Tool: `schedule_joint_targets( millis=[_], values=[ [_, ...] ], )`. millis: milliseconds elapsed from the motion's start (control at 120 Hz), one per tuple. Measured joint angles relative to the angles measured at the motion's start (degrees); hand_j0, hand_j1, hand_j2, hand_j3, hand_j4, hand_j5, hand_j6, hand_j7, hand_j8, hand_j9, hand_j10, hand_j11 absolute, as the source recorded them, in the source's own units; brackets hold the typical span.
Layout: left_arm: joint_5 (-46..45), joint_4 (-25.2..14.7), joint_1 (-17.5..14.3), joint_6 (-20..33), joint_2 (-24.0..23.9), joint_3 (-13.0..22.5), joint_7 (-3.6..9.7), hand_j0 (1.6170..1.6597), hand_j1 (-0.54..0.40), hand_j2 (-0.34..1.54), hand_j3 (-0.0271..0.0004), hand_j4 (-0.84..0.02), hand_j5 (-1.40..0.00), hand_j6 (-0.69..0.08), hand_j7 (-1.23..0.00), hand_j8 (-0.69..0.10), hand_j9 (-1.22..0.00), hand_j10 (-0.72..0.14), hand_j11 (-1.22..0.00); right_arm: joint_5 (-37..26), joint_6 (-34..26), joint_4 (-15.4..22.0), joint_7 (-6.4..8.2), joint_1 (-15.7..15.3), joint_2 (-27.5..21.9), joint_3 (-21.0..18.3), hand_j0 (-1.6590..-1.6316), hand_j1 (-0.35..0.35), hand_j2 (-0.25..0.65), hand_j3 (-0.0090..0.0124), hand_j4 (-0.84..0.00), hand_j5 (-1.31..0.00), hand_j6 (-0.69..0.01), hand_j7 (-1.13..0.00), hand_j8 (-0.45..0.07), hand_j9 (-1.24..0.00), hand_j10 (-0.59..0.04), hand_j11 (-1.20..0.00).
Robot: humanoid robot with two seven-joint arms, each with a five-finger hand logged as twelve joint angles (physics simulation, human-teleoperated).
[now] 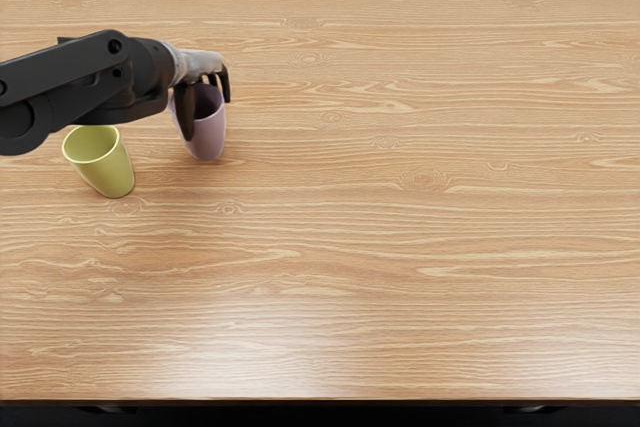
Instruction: Pick up cup and place in cup with left hand
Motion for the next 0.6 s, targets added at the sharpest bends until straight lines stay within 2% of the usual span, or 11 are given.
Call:
schedule_joint_targets(
  millis=[150,258,475,567,600],
  values=[
    [-0.29,-3.46,-0.57,-0.17,1.31,-0.29,0.03,1.6547,-0.068,0.07,0.0,-0.469,-0.64,-0.345,-0.63,-0.322,-0.64,-0.47,-0.64,-0.01,0.0,0.0,0.0,-0.01,0.0,0.0,-1.6581,-0.32,-0.005,0.0,-0.024,-0.03,-0.024,-0.03,-0.024,-0.03,-0.024,-0.03],
    [-1.94,-6.51,-2.08,-0.73,5.47,-0.44,0.03,1.6546,-0.063,0.07,0.0,-0.469,-0.64,-0.343,-0.64,-0.33,-0.64,-0.462,-0.64,0.01,0.0,0.01,0.01,-0.02,0.0,0.0,-1.6581,-0.32,-0.005,0.0,-0.024,-0.03,-0.024,-0.03,-0.024,-0.03,-0.024,-0.03],
    [-3.33,-10.39,-3.21,-1.66,7.52,-0.6,0.05,1.6543,-0.051,0.06,0.0,-0.471,-0.64,-0.354,-0.65,-0.342,-0.63,-0.467,-0.65,0.02,0.0,0.04,0.01,-0.02,0.0,0.0,-1.6581,-0.32,-0.005,0.0,-0.024,-0.03,-0.024,-0.03,-0.024,-0.03,-0.024,-0.03],
    [-4.25,-12.4,-3.42,-1.77,10.49,-1.0,0.05,1.654,-0.047,0.05,0.0,-0.473,-0.66,-0.349,-0.66,-0.333,-0.64,-0.46,-0.65,0.04,0.0,0.05,0.01,-0.02,0.0,0.0,-1.6581,-0.32,-0.005,0.0,-0.024,-0.03,-0.024,-0.03,-0.024,-0.03,-0.024,-0.03],
    [-4.71,-13.19,-3.49,-1.88,11.55,-1.33,0.05,1.6539,-0.048,0.05,0.0,-0.477,-0.66,-0.348,-0.66,-0.354,-0.65,-0.459,-0.66,0.04,0.0,0.05,0.01,-0.02,0.0,0.0,-1.6581,-0.32,-0.005,0.0,-0.024,-0.03,-0.024,-0.03,-0.024,-0.03,-0.024,-0.03]
  ],
)
